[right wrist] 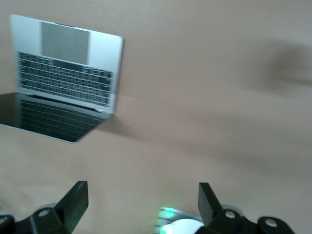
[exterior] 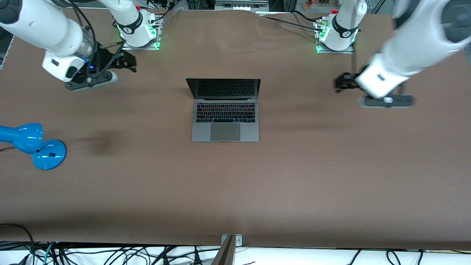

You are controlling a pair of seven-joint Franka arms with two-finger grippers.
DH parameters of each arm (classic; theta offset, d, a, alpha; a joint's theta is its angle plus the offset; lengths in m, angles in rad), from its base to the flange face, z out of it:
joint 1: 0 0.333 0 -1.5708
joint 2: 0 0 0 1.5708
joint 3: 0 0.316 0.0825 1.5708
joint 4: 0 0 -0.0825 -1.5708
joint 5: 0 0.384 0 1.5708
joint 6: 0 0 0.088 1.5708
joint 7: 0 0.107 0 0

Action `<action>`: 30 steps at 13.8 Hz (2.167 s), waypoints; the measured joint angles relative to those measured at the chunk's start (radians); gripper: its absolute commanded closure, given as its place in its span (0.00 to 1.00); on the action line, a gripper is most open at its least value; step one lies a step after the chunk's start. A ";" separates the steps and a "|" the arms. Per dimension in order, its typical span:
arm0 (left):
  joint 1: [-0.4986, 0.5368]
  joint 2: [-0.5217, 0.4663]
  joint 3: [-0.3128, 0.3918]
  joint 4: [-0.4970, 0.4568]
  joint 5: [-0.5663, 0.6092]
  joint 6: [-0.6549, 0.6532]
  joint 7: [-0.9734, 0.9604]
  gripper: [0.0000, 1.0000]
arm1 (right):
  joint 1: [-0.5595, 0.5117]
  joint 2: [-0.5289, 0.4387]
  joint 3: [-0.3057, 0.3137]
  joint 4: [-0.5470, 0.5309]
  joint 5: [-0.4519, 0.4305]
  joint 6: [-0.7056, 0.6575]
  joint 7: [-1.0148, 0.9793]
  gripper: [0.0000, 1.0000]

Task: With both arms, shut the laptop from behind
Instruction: 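Move both grippers toward the laptop lid's back edge, then lower both grippers behind the open laptop screen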

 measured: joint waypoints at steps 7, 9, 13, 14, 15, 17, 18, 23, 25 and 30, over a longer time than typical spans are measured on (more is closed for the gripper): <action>-0.013 0.100 -0.263 -0.040 -0.023 0.014 -0.308 0.01 | 0.035 0.089 0.142 -0.001 0.023 0.064 0.244 0.25; -0.014 0.100 -0.299 -0.084 -0.035 0.041 -0.330 0.02 | 0.066 0.118 0.160 -0.002 0.036 0.068 0.307 0.36; -0.015 0.091 -0.359 -0.204 -0.077 0.154 -0.369 0.02 | 0.101 0.179 0.166 -0.003 0.082 0.063 0.381 0.68; -0.015 0.089 -0.364 -0.233 -0.084 0.184 -0.371 0.04 | 0.112 0.192 0.167 -0.004 0.090 0.063 0.398 0.73; -0.016 0.088 -0.370 -0.262 -0.099 0.215 -0.374 0.11 | 0.125 0.204 0.168 -0.004 0.095 0.062 0.411 0.76; -0.017 0.089 -0.374 -0.310 -0.167 0.252 -0.382 0.45 | 0.147 0.230 0.171 -0.005 0.097 0.062 0.424 0.80; -0.019 0.092 -0.375 -0.327 -0.196 0.262 -0.400 0.80 | 0.153 0.244 0.171 -0.005 0.097 0.062 0.426 0.80; -0.068 0.115 -0.379 -0.340 -0.249 0.309 -0.568 1.00 | 0.154 0.312 0.171 -0.006 0.101 0.014 0.425 0.89; -0.081 0.142 -0.379 -0.340 -0.251 0.346 -0.581 1.00 | 0.155 0.337 0.171 -0.006 0.103 0.012 0.425 0.96; -0.082 0.224 -0.375 -0.339 -0.246 0.444 -0.581 1.00 | 0.159 0.373 0.171 -0.006 0.111 0.017 0.425 0.96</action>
